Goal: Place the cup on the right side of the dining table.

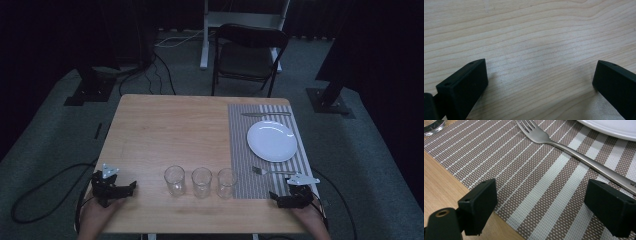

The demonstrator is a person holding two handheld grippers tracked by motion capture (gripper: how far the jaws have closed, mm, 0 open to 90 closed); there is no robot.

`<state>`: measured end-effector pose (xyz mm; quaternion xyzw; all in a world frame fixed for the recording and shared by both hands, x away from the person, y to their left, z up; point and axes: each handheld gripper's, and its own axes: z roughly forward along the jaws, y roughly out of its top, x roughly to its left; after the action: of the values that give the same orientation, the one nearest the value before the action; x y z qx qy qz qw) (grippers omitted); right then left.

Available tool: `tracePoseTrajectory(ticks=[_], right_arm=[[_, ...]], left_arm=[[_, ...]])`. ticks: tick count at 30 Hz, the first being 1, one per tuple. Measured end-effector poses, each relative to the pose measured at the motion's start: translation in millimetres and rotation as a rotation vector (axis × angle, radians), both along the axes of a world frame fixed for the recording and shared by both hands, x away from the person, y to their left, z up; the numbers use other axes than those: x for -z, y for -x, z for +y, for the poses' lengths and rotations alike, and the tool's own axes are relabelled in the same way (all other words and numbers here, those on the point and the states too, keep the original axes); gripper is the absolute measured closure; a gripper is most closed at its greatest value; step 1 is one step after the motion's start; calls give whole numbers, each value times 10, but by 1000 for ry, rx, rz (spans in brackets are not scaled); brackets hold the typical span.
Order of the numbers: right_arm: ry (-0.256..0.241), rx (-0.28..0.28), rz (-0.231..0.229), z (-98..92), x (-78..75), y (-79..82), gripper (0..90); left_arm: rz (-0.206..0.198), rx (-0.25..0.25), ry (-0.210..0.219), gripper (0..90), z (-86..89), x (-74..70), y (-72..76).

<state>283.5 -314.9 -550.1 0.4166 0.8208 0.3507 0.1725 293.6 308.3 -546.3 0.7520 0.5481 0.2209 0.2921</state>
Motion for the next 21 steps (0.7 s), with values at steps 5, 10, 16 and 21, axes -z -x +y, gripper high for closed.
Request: tracePoseTrajectory(ticks=[5,10,16,21], right_arm=[[1,-1,2,1,-2,-1,109],[4,-1,3,3,-5,-5,109],[7,-2,6,5,-8,-10,109],[38,-7,46,34,-52,-51,109]], left_arm=[[0,0,0,3,0,0,0],[0,0,0,3,1,0,0],[0,0,0,3,0,0,0],[0,0,0,3,0,0,0]])
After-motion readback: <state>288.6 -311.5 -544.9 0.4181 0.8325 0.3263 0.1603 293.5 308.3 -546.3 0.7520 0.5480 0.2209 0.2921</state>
